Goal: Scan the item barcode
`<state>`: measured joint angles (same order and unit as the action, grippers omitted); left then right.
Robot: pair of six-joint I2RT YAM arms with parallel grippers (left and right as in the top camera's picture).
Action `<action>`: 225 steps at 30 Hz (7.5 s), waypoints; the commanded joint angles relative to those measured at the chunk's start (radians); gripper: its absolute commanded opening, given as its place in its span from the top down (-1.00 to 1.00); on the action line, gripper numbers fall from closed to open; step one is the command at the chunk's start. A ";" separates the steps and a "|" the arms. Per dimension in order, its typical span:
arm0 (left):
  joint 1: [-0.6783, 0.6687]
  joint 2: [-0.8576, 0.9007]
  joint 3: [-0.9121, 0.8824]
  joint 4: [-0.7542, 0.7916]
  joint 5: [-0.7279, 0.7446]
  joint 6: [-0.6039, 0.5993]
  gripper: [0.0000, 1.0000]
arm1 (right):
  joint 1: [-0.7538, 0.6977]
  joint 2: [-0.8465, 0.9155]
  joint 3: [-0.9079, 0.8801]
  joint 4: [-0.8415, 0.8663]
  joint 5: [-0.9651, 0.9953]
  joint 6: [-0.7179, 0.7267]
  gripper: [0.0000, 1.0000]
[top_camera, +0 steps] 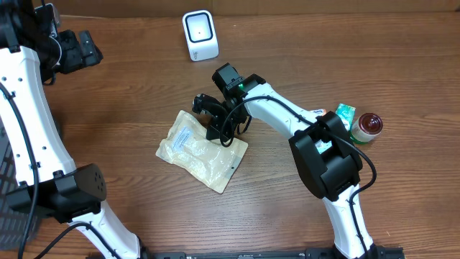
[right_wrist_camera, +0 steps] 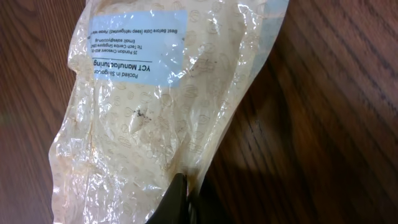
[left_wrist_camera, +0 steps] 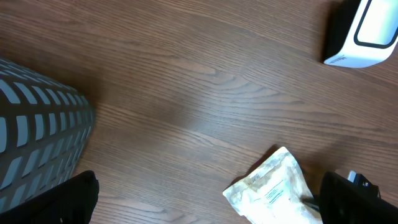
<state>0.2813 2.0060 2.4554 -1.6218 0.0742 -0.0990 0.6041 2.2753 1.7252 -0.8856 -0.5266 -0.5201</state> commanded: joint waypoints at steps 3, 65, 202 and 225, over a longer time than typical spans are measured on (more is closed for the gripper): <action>-0.007 0.002 0.000 0.002 0.028 -0.037 -0.99 | 0.003 0.014 -0.005 0.010 -0.014 -0.001 0.92; -0.291 -0.390 -1.410 0.752 0.189 -0.401 0.91 | -0.102 0.006 0.053 -0.018 -0.123 0.214 0.21; -0.537 -0.063 -1.418 1.384 0.371 -0.317 0.91 | -0.294 -0.309 -0.462 0.001 0.002 0.605 -0.16; -0.517 -0.031 -1.419 1.360 0.357 -0.328 0.91 | -0.210 -0.265 -0.462 0.109 -0.182 0.704 0.65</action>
<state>-0.2481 1.9339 1.0397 -0.2432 0.4599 -0.4171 0.3866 2.0056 1.2671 -0.7967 -0.6724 0.1429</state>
